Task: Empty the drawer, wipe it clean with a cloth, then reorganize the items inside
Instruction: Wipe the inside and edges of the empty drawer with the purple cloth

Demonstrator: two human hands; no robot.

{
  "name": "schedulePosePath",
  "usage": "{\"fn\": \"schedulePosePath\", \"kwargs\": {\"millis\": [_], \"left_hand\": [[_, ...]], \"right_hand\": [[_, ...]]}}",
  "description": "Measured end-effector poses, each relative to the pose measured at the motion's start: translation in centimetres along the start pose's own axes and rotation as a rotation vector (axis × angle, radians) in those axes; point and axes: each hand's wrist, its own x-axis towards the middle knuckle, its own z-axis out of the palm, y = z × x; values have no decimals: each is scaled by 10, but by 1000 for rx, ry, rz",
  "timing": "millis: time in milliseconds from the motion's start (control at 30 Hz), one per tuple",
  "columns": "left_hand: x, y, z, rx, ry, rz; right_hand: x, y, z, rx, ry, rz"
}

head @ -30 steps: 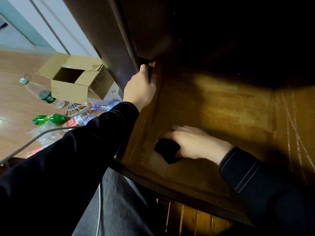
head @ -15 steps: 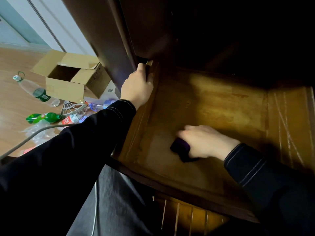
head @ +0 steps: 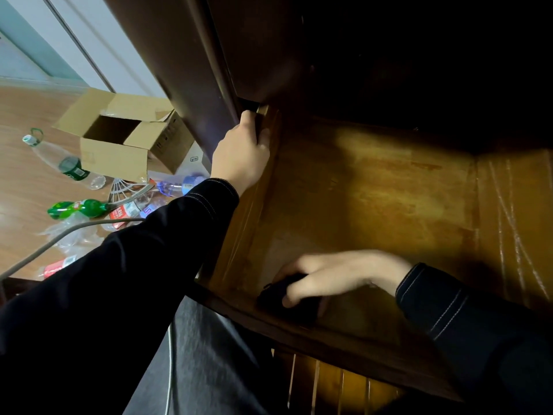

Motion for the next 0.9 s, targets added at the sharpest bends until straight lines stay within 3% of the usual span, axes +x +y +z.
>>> {"fn": "schedulePosePath", "kwargs": {"millis": [100,200,333,567,767,900], "left_hand": [[0,-2,1,-1,9,-3],[0,-1,1,-2,13,0],[0,0,0,5,11,-7],[-1,2,-1,15,8,-11],[-1,1,-1,14,3,-7],[-1,2,-1,21,6,-6]], "right_hand": [[3,-1,3,7,19,-9],[10,-5,10,-119,102,88],[12,-2,14,-251,136,61],[12,-3,26,140,146,24],[-5,-8,15,334,88,-177],[-2,-11,16,273,84,-56]]}}
